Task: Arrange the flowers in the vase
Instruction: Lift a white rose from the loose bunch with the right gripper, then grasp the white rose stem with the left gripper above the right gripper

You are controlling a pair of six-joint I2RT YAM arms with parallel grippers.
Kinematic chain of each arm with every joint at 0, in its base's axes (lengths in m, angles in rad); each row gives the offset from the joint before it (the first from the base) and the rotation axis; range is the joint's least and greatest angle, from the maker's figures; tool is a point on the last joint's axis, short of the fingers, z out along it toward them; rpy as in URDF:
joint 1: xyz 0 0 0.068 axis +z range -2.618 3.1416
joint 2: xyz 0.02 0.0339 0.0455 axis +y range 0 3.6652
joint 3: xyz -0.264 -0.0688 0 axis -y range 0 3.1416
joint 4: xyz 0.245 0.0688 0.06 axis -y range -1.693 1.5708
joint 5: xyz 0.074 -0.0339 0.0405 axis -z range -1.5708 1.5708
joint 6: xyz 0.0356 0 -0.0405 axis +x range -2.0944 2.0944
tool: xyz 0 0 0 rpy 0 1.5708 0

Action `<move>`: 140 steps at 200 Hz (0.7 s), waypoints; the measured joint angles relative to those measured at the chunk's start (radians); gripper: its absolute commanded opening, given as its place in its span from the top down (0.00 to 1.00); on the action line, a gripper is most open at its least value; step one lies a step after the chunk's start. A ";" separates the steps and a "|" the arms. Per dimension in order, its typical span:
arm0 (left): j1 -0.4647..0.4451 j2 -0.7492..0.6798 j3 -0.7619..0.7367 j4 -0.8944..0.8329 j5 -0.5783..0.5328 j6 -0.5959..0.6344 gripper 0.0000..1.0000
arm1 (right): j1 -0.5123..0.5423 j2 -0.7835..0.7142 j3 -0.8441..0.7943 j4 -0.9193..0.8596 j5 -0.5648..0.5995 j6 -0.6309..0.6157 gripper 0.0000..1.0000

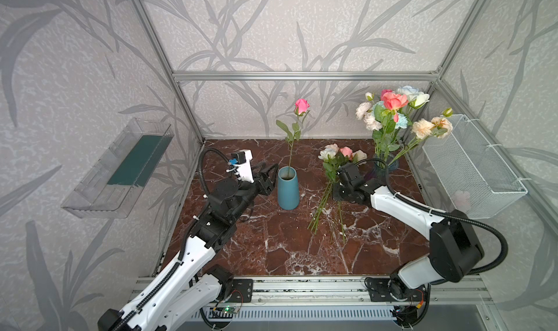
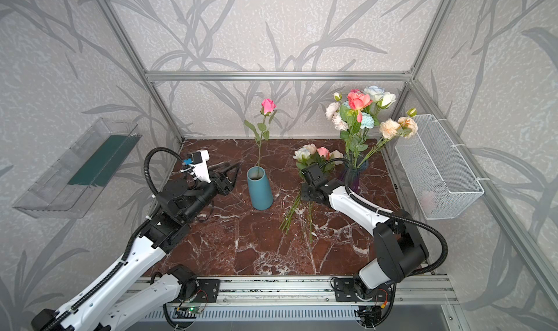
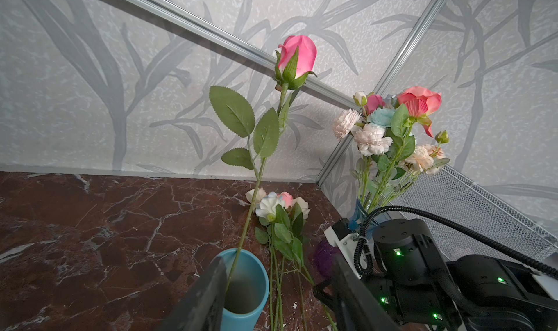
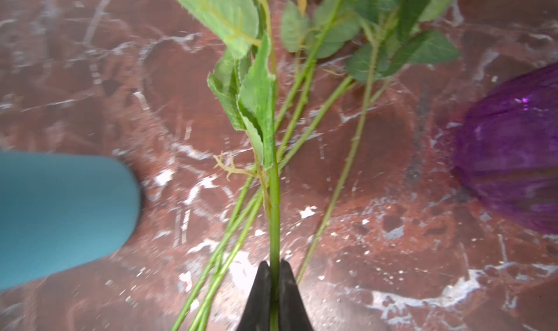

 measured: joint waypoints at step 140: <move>-0.099 0.193 0.004 0.191 0.514 -0.067 0.33 | 0.090 -0.587 -0.238 0.415 -0.048 0.075 0.99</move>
